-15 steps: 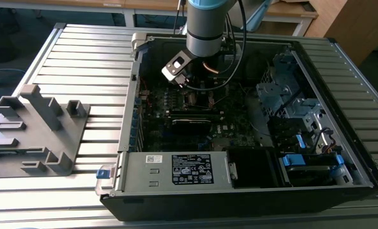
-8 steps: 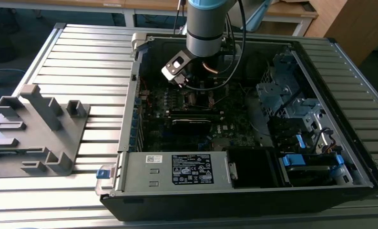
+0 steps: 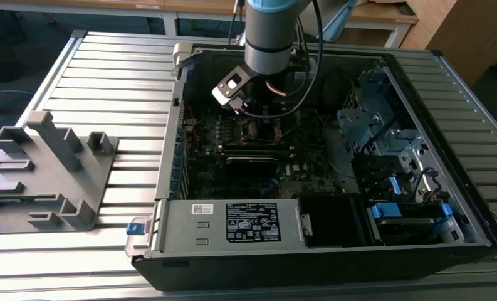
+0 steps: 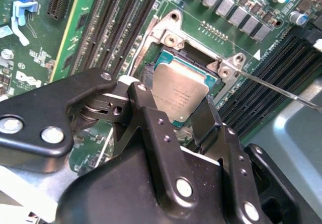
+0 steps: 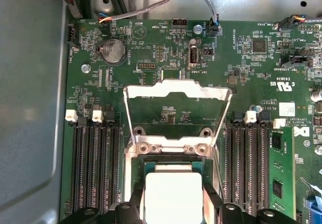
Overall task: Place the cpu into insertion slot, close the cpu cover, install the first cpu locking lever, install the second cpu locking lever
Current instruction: 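Place the cpu into insertion slot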
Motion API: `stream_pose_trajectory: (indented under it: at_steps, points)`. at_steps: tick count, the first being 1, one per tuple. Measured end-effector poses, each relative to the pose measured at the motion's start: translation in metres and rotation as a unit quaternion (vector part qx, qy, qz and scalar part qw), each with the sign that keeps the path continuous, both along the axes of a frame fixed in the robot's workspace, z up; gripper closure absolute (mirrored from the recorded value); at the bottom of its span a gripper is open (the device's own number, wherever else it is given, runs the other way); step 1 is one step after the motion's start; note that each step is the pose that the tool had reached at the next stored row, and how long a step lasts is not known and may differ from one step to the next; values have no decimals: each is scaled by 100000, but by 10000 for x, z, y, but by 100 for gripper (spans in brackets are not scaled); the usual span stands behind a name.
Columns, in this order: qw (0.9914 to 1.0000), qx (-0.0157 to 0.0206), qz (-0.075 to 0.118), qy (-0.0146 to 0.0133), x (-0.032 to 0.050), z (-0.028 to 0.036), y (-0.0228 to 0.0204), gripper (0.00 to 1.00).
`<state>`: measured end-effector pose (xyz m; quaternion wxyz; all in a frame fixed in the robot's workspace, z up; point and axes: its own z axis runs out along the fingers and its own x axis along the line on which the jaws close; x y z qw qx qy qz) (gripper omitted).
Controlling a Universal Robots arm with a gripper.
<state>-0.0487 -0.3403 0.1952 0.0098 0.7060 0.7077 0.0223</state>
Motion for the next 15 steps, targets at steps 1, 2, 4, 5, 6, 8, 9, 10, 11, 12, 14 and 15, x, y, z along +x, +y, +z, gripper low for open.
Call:
stream_pose_trajectory:
  at_steps: [1, 2, 4, 5, 6, 8, 9, 10, 11, 12, 14, 15]
  points:
    - [100000, 5, 3, 0, 0, -1, 4, 46]
    - [100000, 10, 4, -4, 1, -2, 6, 46]
    - [100000, 5, -20, -1, 0, -5, 8, 46]
    - [100000, 8, -66, 0, 0, -9, 9, 46]
    - [100000, 12, -122, -5, 0, -14, 9, 46]
    - [100000, 0, -196, 4, 0, -21, 8, 46]
    - [100000, -9, -219, 8, 0, -22, 8, 46]
    - [100000, -11, -229, 9, 0, -23, 8, 46]
    - [100000, -12, -233, 8, 0, -23, 9, 46]
    - [100000, -8, -236, 5, 1, -24, 9, 46]
    - [100000, -2, -230, 2, 3, -25, 9, 46]
    - [100000, 0, -230, 1, 5, -25, 9, 46]
